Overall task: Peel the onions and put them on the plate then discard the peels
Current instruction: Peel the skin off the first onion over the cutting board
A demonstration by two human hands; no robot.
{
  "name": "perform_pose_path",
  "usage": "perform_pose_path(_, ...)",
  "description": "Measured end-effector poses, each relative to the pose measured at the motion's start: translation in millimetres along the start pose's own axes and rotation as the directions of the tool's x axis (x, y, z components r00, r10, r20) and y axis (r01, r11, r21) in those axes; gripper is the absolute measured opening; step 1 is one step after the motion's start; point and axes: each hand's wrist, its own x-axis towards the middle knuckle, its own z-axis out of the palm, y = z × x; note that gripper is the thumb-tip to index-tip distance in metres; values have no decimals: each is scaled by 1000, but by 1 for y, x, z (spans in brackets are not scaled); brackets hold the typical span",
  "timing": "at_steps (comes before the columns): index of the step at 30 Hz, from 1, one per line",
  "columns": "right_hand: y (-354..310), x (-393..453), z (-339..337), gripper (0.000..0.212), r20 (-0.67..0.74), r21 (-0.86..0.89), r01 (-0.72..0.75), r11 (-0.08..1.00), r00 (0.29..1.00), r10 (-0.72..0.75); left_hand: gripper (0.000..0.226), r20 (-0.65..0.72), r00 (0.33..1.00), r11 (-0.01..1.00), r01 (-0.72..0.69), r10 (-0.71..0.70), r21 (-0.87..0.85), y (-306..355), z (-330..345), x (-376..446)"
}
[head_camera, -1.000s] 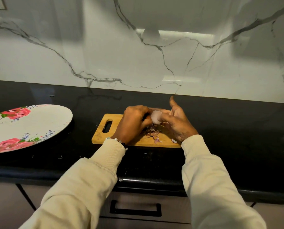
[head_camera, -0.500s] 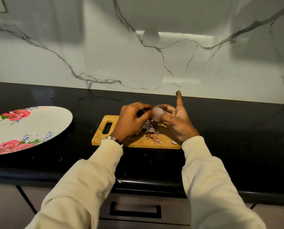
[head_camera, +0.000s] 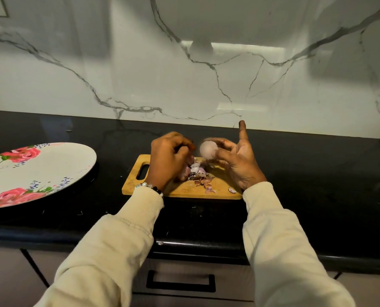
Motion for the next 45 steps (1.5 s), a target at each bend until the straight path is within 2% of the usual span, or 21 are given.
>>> perform_pose_path(3, 0, 3, -2, 106, -66, 51, -9, 999, 998, 12, 18, 97, 995, 1000, -7, 6, 10, 3, 3, -2)
perform_pose_path(5, -1, 3, -2, 103, -81, 64, -14, 998, 997, 19, 32, 145, 989, 997, -39, 30, 60, 2, 5, -3)
perform_pose_path(6, -1, 3, -2, 102, -81, 70, -15, 997, 996, 21, 37, 143, 988, 994, -64, 50, 93, 0, 6, -3)
perform_pose_path(8, -1, 2, -1, 103, -72, 82, -18, 997, 997, 24, 31, 114, 989, 987, -103, 89, 126, -2, 7, -2)
perform_pose_path(13, 0, 2, -2, 110, -29, 52, -48, 997, 998, 50, 32, 149, 987, 998, -53, 55, -16, 5, 5, -4)
perform_pose_path(16, 0, 0, -1, 112, -3, -18, -43, 999, 999, 43, 30, 172, 985, 1000, -6, 9, -20, 4, 6, -4)
perform_pose_path(21, 0, -3, -1, 115, 40, -76, -37, 996, 998, 40, 21, 186, 983, 1000, -3, 5, -9, 3, 7, -5)
perform_pose_path(27, 0, -4, 3, 113, 15, -21, -57, 998, 998, 57, 19, 126, 990, 993, 77, -65, -90, 1, 8, -5)
perform_pose_path(32, -4, -5, 3, 111, -10, 68, -77, 995, 997, 78, 20, 139, 984, 966, 138, -109, -218, 4, 6, -6)
perform_pose_path(37, -5, -5, 4, 111, 4, 45, -83, 996, 997, 83, 23, 86, 996, 982, 31, -15, -186, 5, 7, -7)
perform_pose_path(42, -3, -6, 4, 112, 30, 2, -74, 997, 997, 74, 13, 5, 985, 985, -172, 172, -4, 0, 9, -5)
perform_pose_path(45, -4, -7, 5, 112, 27, 6, -71, 997, 997, 71, 12, -15, 979, 977, -201, 203, 77, 1, 11, -4)
